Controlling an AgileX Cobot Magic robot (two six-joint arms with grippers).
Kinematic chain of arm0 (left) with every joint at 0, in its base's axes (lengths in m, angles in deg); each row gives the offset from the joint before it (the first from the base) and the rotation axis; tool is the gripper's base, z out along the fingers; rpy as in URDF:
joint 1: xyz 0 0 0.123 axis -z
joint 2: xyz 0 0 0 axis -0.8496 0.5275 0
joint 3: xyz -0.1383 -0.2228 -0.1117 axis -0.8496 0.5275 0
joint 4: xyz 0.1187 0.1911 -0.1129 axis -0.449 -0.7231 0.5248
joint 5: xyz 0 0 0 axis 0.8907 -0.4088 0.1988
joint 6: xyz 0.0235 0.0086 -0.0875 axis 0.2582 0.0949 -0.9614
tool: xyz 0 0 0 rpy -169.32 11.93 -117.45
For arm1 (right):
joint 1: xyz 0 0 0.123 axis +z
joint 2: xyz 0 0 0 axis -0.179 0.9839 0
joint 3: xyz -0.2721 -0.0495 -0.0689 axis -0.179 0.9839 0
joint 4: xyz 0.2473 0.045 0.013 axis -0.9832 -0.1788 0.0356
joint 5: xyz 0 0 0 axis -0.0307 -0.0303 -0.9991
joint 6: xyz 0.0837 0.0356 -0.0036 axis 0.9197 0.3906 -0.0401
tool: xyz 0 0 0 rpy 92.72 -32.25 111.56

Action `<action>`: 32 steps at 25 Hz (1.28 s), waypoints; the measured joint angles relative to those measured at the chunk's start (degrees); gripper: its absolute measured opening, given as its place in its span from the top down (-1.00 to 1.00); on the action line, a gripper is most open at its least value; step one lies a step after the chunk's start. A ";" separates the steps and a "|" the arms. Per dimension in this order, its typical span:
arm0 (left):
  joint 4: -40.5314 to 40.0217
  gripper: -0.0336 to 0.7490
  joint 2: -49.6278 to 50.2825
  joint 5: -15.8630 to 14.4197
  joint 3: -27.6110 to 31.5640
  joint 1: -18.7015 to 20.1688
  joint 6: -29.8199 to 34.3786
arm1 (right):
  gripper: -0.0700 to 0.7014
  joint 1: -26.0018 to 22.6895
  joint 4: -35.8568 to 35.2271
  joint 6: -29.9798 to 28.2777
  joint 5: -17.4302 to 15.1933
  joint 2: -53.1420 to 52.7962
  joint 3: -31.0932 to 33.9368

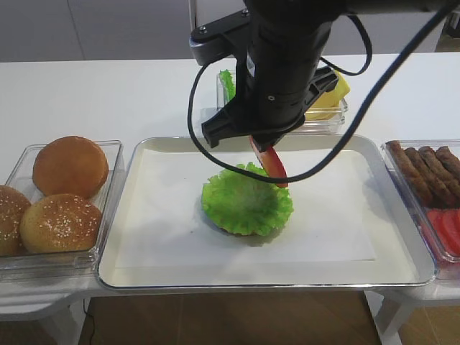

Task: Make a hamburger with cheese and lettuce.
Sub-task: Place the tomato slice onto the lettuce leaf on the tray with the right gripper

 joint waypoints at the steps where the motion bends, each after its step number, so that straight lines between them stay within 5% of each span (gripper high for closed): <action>1: 0.00 -0.03 0.00 0.00 0.00 0.00 0.00 | 0.69 0.00 -0.12 0.00 0.00 0.26 0.00; 21: 0.00 -0.03 0.00 0.00 0.00 0.00 0.00 | 0.67 0.13 -1.94 -0.56 0.00 2.73 -0.38; 32: 0.00 -0.03 0.00 0.00 0.00 0.00 0.00 | -0.10 0.13 -4.81 -0.56 -0.20 2.95 -0.38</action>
